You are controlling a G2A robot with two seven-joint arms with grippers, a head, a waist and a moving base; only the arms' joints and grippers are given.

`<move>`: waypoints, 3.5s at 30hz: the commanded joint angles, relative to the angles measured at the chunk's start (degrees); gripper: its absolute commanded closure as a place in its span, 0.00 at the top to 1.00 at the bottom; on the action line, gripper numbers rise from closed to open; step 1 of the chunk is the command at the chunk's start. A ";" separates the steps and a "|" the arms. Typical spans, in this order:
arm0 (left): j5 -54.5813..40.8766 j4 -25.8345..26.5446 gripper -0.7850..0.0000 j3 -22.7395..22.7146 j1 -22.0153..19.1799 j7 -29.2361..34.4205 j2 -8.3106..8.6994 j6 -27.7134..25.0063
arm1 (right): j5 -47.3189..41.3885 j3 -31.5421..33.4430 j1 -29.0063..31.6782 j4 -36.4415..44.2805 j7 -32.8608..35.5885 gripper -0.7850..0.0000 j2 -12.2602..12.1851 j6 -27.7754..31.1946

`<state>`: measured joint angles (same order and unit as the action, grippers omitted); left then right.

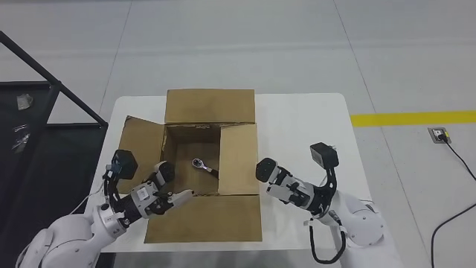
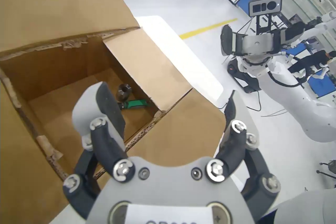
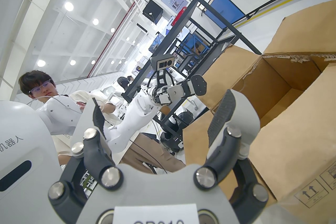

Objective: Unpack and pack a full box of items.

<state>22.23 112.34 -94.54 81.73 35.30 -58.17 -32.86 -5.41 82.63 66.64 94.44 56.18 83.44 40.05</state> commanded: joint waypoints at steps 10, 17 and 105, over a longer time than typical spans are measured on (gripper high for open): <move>-11.13 -3.79 1.00 2.63 -0.65 6.60 0.18 4.48 | 1.25 -0.68 0.17 0.98 -1.84 1.00 -0.14 -1.08; -17.26 -14.57 1.00 14.21 -14.83 18.78 -0.35 13.04 | 1.63 2.43 3.38 4.72 -4.48 1.00 -1.29 -0.13; -27.19 -49.70 1.00 55.88 -53.16 6.78 -19.17 16.84 | -7.47 16.23 21.94 15.78 -14.87 1.00 -10.84 4.76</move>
<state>-4.48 62.21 -38.04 28.28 41.58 -77.47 -15.68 -12.90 98.96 88.75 110.30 41.41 72.66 44.79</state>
